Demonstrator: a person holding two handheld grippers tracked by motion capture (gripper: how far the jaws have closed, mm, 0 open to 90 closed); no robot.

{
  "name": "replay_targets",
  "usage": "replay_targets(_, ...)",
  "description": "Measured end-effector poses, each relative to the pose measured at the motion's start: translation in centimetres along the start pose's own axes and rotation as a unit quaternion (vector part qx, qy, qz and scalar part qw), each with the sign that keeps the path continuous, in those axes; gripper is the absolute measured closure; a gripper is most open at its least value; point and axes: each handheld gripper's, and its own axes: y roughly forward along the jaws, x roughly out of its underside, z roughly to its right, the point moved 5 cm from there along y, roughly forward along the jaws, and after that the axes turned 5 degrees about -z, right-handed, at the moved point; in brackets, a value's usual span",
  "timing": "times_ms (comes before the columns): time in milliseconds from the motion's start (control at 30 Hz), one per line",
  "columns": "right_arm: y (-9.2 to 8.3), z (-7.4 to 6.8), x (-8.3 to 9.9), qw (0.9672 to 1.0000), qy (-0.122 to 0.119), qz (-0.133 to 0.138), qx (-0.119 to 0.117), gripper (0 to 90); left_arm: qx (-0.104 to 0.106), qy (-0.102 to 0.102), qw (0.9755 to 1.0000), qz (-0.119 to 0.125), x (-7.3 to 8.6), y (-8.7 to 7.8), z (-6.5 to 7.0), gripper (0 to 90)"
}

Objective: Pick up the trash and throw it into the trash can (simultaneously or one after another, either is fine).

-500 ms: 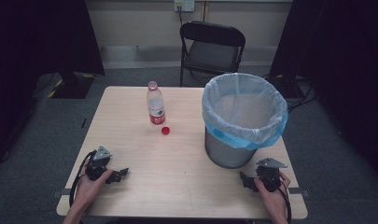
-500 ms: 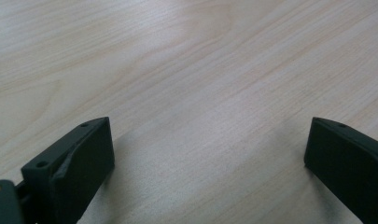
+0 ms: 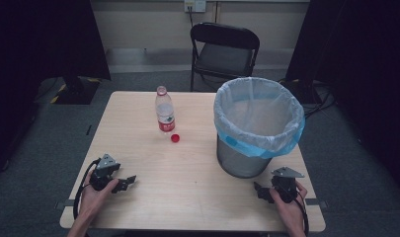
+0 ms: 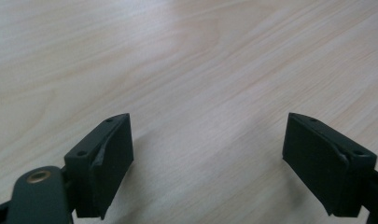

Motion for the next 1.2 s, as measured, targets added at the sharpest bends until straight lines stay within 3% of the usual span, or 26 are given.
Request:
replay_targets(133,0.0,0.0,0.0,1.0000,0.000,0.000,0.000,9.4,0.009,-0.005,0.9998,0.015,-0.7,-0.4,0.3,17.0)
replay_targets(167,0.0,0.0,0.0,1.0000,0.000,0.000,0.000,9.4,0.007,0.003,0.9998,0.019,-1.2,-0.6,0.4,17.0)
replay_targets(367,0.0,0.0,0.0,1.0000,-0.001,0.000,0.000,9.4,0.021,0.007,0.9991,0.036,-2.5,-0.9,0.6,19.0)
replay_targets(567,0.0,0.0,0.0,1.0000,0.000,0.000,0.000,9.4,0.018,0.002,0.9984,0.053,-3.8,-0.7,0.4,18.8)
replay_targets(667,0.0,0.0,0.0,1.0000,-0.001,0.000,0.000,9.4,0.039,-0.002,0.9975,0.059,-5.4,-0.7,0.5,18.8)
replay_targets(1033,0.0,0.0,0.0,1.0000,-0.001,0.000,0.000,9.4,0.054,0.039,0.9956,0.066,-10.0,-0.1,0.1,18.8)
replay_targets(1200,0.0,0.0,0.0,1.0000,-0.001,0.000,0.000,9.4,0.059,0.035,0.9940,0.085,-11.4,-0.1,-0.2,18.8)
